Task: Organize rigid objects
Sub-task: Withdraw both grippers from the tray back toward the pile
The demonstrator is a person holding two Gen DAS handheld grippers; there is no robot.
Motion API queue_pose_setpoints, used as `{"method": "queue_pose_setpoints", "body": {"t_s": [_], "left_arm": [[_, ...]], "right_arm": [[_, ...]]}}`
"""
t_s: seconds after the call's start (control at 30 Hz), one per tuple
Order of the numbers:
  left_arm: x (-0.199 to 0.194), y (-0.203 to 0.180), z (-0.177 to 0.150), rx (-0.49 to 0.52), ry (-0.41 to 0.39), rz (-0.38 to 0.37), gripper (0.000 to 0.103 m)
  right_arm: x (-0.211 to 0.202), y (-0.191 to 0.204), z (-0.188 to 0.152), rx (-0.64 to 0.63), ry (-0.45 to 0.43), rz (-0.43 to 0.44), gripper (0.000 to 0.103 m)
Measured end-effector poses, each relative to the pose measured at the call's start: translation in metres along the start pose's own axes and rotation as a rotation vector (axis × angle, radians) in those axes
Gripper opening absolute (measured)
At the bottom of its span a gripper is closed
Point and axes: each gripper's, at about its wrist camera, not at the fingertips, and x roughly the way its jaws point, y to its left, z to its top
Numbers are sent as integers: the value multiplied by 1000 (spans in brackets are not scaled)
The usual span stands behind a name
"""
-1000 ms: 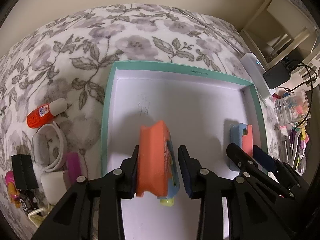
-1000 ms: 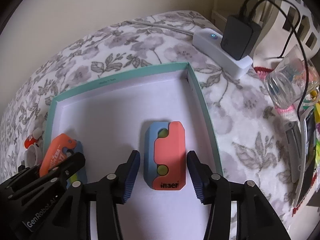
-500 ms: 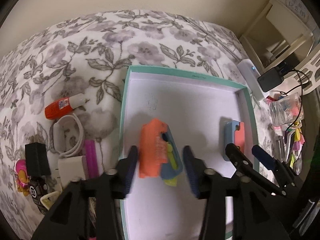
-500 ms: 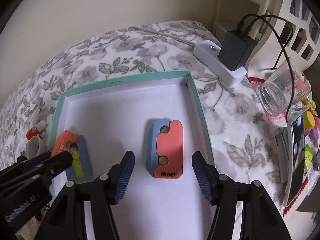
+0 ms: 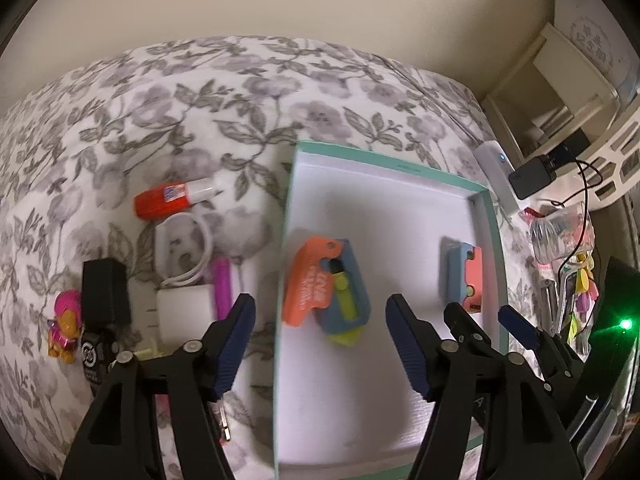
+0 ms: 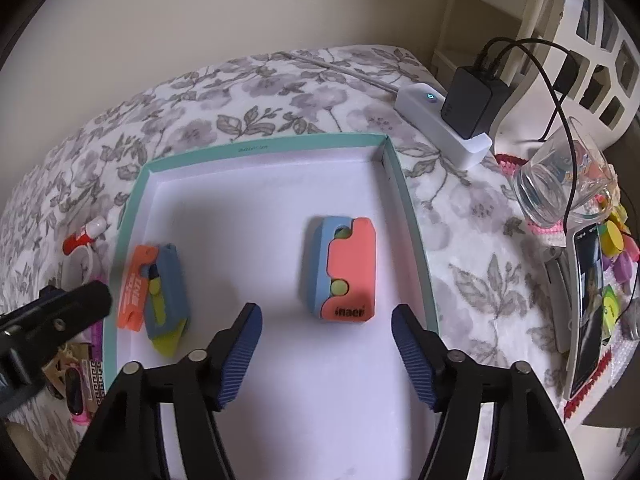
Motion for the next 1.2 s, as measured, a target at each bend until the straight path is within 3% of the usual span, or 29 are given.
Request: {"method": "queue_pose_setpoints", "body": {"t_s": [0.07, 0.57, 0.7, 0.77, 1.0, 1.2], "left_arm": [[-4, 10, -2, -23, -11, 10, 86], [-40, 73, -17, -156, -126, 62, 91], [-47, 81, -22, -167, -153, 83, 93], [-51, 85, -23, -175, -165, 97, 101], [-69, 105, -30, -221, -232, 146, 102], [-90, 119, -35, -229, -308, 259, 102]], "right_arm": [[1, 0, -3, 4, 4, 6, 77], [-9, 6, -17, 29, -15, 32, 103], [-14, 8, -20, 32, -27, 38, 103], [-17, 8, -20, 43, -31, 47, 103], [-40, 19, -20, 90, -75, 125, 103], [-58, 51, -21, 45, -105, 190, 103]]}}
